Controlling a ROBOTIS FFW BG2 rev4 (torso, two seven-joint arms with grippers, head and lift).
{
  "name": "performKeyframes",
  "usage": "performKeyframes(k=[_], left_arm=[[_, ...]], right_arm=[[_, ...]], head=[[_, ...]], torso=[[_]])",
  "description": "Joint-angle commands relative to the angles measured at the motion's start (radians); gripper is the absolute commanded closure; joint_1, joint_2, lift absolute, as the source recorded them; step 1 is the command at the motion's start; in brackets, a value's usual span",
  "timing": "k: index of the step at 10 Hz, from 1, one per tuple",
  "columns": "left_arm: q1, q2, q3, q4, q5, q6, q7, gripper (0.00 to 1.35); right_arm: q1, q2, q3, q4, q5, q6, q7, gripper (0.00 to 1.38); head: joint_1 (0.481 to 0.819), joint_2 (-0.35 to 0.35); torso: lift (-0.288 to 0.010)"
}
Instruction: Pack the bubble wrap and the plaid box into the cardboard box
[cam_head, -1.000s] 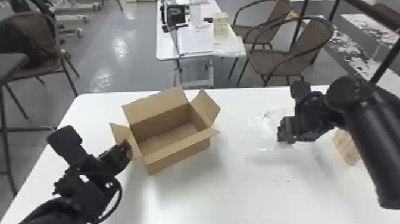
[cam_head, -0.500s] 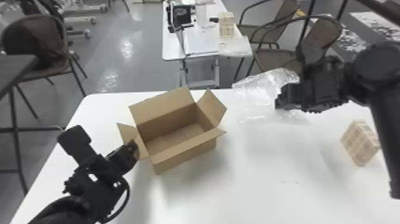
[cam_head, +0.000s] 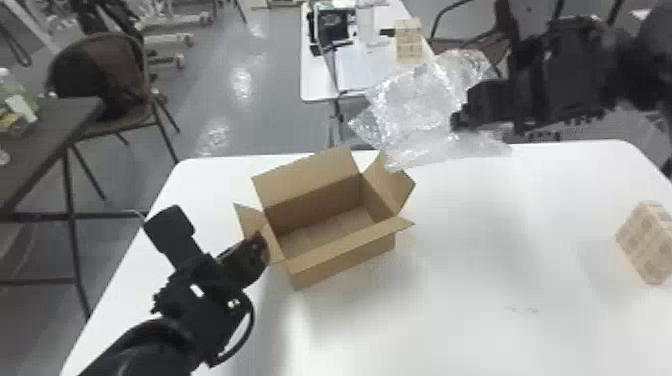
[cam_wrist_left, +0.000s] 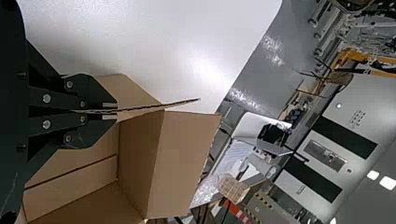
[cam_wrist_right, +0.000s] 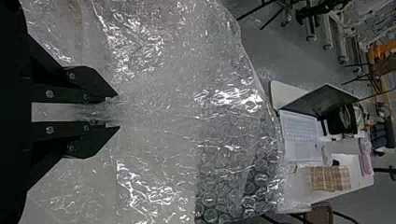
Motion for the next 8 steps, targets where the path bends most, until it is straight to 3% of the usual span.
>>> performKeyframes(k=[1, 3, 5, 6, 8], left_arm=[[-0.006, 0.001, -0.006, 0.001, -0.006, 0.003, 0.0, 1.22], [-0.015, 0.001, -0.026, 0.005, -0.015, 0.0, 0.0, 1.22], [-0.018, 0.001, -0.043, 0.012, -0.017, -0.014, 0.0, 1.22], [-0.02, 0.002, -0.046, 0.014, -0.017, -0.014, 0.001, 1.22], [-0.021, 0.005, -0.049, 0.017, -0.017, -0.018, 0.0, 1.22]], right_arm=[[-0.035, 0.014, 0.054, 0.05, -0.003, -0.014, 0.044, 1.04], [-0.081, 0.037, 0.165, 0.131, 0.054, -0.047, 0.181, 1.04], [-0.087, 0.113, 0.18, 0.178, 0.353, -0.052, 0.471, 1.04], [-0.096, 0.113, 0.206, 0.223, 0.371, -0.081, 0.531, 1.04], [-0.096, 0.113, 0.228, 0.301, 0.37, -0.121, 0.572, 1.04]], head=[[0.69, 0.157], [0.685, 0.202], [0.688, 0.236], [0.689, 0.251], [0.695, 0.252]], torso=[[-0.1], [-0.1], [-0.1], [-0.1], [-0.1]])
